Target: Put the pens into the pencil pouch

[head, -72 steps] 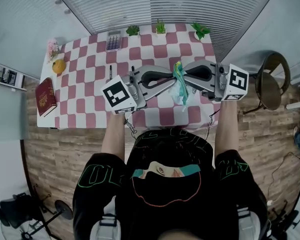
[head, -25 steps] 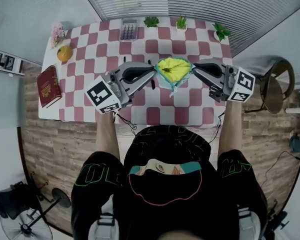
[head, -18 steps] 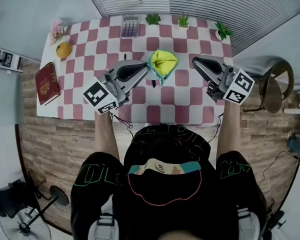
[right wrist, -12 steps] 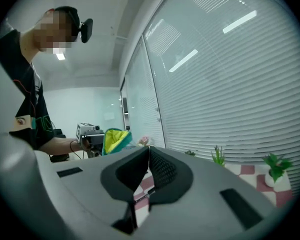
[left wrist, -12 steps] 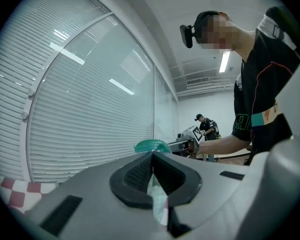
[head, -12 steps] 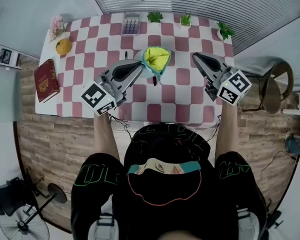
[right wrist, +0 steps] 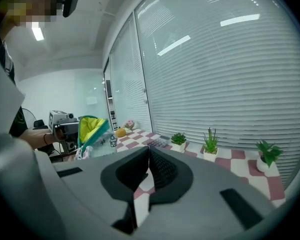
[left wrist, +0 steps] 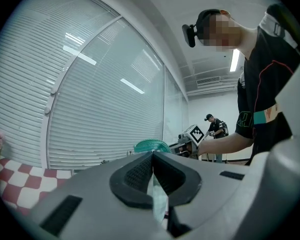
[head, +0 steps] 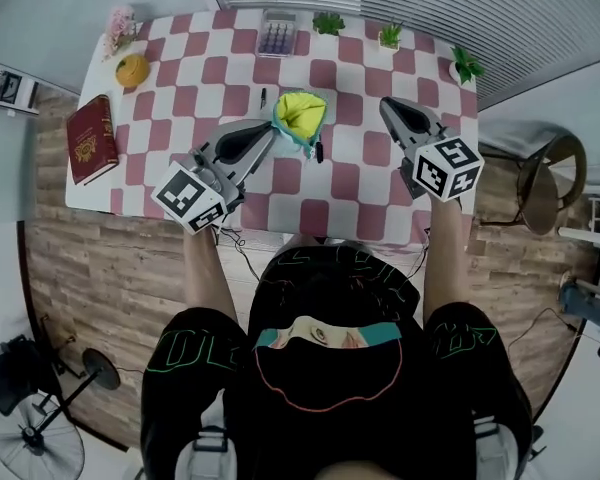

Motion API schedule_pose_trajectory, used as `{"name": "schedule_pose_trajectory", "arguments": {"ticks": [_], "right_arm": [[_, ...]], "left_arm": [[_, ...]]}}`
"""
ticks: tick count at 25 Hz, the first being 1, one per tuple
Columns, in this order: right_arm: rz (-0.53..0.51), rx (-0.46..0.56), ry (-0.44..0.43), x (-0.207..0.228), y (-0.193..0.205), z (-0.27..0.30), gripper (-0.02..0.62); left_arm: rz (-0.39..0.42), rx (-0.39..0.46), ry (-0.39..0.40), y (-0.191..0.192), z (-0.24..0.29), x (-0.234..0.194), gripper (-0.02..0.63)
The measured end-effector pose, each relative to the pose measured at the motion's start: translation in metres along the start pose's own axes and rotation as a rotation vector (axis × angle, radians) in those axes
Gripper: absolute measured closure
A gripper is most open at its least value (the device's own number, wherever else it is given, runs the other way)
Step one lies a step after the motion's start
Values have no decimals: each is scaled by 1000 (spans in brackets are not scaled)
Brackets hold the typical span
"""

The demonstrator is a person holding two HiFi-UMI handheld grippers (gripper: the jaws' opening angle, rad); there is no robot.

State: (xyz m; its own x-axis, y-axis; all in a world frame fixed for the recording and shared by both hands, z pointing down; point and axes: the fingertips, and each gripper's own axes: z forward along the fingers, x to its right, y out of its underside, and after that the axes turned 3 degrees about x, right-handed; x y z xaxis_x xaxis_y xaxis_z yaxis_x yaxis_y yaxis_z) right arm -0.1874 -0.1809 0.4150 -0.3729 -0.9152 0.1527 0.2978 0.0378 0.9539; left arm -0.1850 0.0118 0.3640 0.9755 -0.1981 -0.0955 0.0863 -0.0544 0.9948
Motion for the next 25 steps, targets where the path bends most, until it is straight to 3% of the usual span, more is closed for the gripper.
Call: {"name": "schedule_pose_trajectory", "arguments": {"ticks": [7,17,25], "right_arm": [[32,-115,34,-14,21,39,589],[58,-286,-13,-45,60,94,589],[87,-438,12,-44,87,122,588]], "left_arm": [[-36,-2,-56,12,-27,-8,606],[-79,2,-120,31,-60,-16,606],[-99,33,-143,37,-75,-20,606]]}}
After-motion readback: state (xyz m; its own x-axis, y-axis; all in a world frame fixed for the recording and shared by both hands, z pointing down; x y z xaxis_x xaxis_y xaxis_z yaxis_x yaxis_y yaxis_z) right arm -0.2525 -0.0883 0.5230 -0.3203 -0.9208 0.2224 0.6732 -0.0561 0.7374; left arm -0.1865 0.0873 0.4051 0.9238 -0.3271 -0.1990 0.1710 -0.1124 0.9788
